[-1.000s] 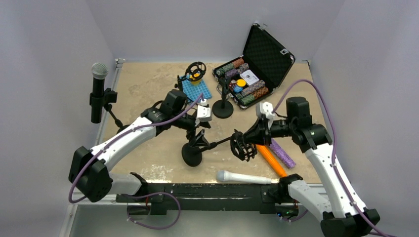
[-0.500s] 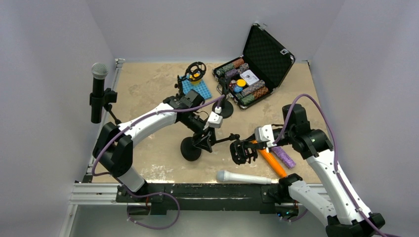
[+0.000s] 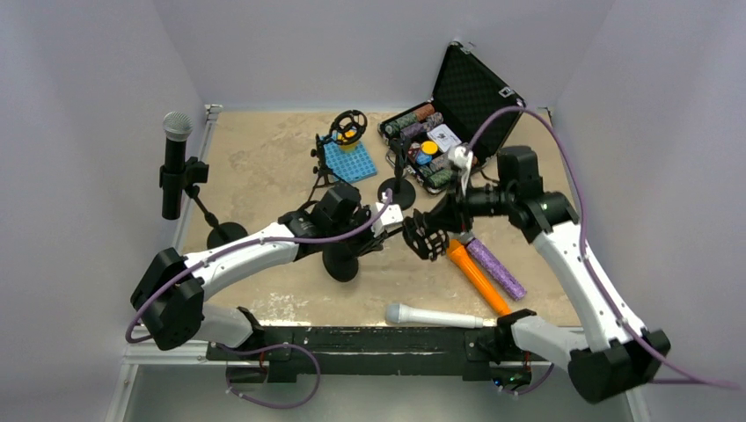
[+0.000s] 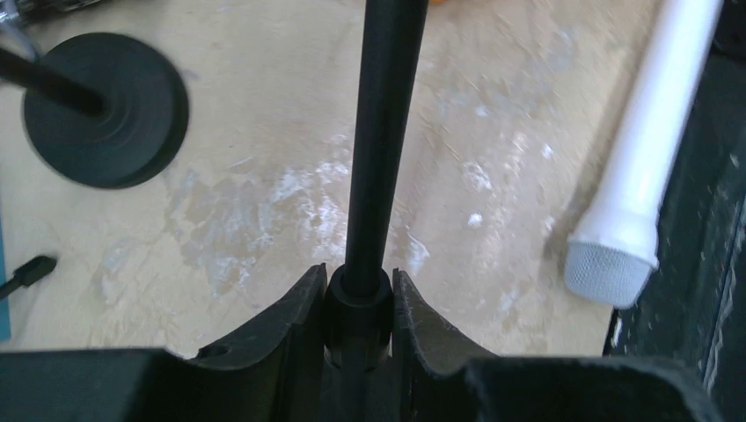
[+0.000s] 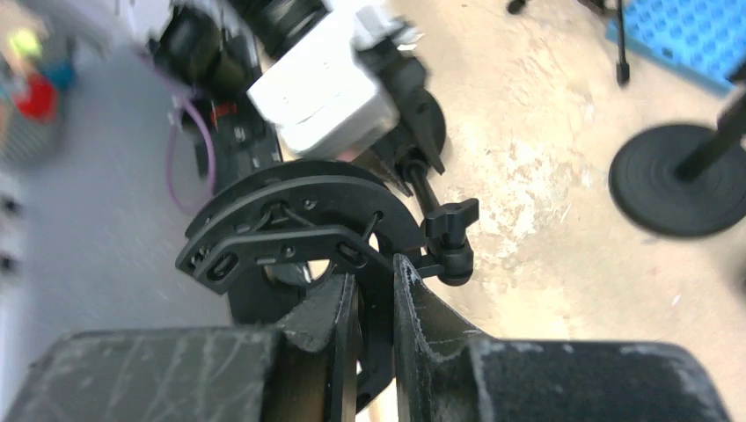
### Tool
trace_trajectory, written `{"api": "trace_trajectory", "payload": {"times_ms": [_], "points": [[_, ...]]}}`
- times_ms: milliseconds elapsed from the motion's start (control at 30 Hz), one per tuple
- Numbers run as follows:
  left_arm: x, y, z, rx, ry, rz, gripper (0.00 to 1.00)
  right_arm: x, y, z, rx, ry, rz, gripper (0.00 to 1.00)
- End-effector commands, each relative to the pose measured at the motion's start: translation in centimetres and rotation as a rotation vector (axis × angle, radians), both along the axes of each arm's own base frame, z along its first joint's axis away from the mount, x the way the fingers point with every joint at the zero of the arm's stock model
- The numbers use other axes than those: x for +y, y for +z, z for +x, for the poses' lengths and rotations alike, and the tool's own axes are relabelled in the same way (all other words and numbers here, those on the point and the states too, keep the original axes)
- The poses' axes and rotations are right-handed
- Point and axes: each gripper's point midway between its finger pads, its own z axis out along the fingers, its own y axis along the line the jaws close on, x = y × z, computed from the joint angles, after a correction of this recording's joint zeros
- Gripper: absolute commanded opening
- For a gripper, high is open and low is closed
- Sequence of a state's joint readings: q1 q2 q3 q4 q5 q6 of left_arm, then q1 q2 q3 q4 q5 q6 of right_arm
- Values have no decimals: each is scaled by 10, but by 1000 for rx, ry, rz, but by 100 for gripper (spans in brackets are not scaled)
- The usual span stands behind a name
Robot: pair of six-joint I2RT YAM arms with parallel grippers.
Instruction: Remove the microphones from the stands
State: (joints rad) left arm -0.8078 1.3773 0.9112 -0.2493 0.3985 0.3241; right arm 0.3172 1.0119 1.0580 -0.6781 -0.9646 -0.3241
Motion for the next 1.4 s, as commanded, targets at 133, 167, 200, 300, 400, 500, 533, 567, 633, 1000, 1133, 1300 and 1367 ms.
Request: {"api": "trace_trajectory", "payload": {"times_ms": [133,167,200,300,400,500,533,567,633,1000,1133,1300,1367], "points": [[15,0,34,43,459,5,6,6,19,32,521,-282,85,0],[14,3,29,51,434,-8,23,6,22,33,483,-269,82,0],[12,6,23,63,393,-21,40,5,23,33,447,-252,75,0],[3,21,-4,105,156,-56,69,3,28,26,264,-140,54,0],[2,39,-21,168,-2,-137,89,5,33,2,31,77,88,0],[3,50,-23,171,-119,-196,92,4,27,-13,-233,214,90,0],[3,51,-22,170,-154,-207,93,3,22,-16,-292,242,79,0],[1,52,-21,172,-188,-212,92,2,17,-22,-339,279,60,0],[-4,50,-19,187,-244,-208,91,0,11,-26,-452,356,13,0],[-18,36,-33,285,-525,-179,61,-1,9,-30,-700,453,-68,0],[-4,30,-39,239,-563,-124,65,-2,7,-32,-700,451,-75,0],[3,16,-31,222,-493,-81,44,-3,4,-34,-658,439,-75,0],[-2,17,-21,185,-429,-100,30,-2,7,-33,-595,401,-61,0]]}}
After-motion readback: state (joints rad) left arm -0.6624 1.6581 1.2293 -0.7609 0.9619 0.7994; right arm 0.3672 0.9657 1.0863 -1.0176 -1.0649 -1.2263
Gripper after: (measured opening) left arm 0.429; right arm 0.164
